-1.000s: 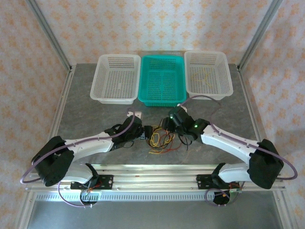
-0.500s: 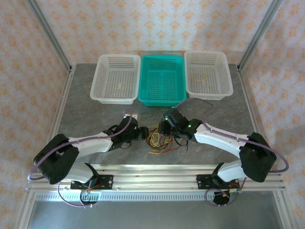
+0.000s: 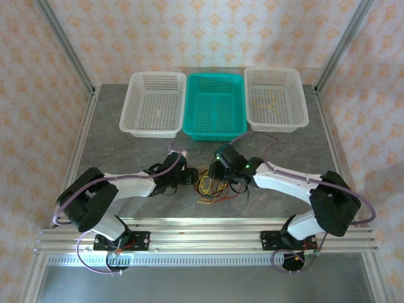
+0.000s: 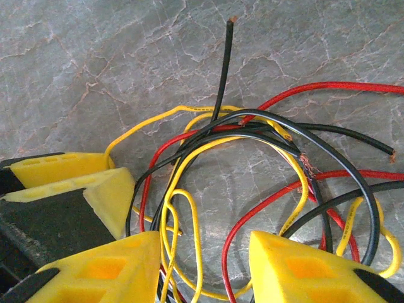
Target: Untangle the cables
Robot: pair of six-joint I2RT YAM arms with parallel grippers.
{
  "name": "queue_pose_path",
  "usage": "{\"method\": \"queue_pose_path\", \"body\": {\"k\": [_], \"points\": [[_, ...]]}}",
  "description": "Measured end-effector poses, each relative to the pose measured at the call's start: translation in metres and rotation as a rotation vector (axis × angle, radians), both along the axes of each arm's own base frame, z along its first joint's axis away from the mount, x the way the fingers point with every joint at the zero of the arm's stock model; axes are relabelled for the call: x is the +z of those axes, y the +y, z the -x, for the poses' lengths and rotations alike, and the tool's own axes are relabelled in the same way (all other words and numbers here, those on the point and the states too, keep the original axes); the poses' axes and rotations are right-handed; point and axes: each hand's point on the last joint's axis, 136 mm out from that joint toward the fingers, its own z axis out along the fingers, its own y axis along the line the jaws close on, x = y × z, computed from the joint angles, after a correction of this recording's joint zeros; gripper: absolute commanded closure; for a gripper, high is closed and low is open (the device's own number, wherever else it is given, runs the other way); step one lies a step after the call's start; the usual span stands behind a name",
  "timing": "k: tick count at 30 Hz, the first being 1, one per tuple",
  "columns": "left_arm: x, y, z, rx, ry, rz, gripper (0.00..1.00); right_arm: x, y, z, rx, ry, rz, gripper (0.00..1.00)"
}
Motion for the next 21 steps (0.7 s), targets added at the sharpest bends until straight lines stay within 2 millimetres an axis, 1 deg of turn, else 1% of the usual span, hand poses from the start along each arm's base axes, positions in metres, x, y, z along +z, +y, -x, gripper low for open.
{"method": "queue_pose_path", "body": {"k": [8,11,14,18,21], "points": [[0.003,-0.01,-0.009,-0.015,-0.009,0.015,0.67,-0.009,0.002,-0.002,-0.007,0.014,0.009,0.61],[0.003,-0.011,-0.009,-0.02,-0.013,0.013,0.73,-0.013,0.003,-0.002,-0.012,0.024,0.015,0.62],[0.003,-0.011,-0.01,-0.027,-0.018,0.008,0.76,-0.017,0.005,-0.005,-0.014,0.03,0.021,0.62],[0.004,-0.011,-0.01,-0.035,-0.025,0.003,0.82,-0.018,0.01,-0.009,-0.013,0.027,0.017,0.62],[0.006,-0.011,-0.011,-0.046,-0.037,-0.001,0.9,-0.017,0.011,-0.011,-0.013,0.022,0.012,0.61]]}}
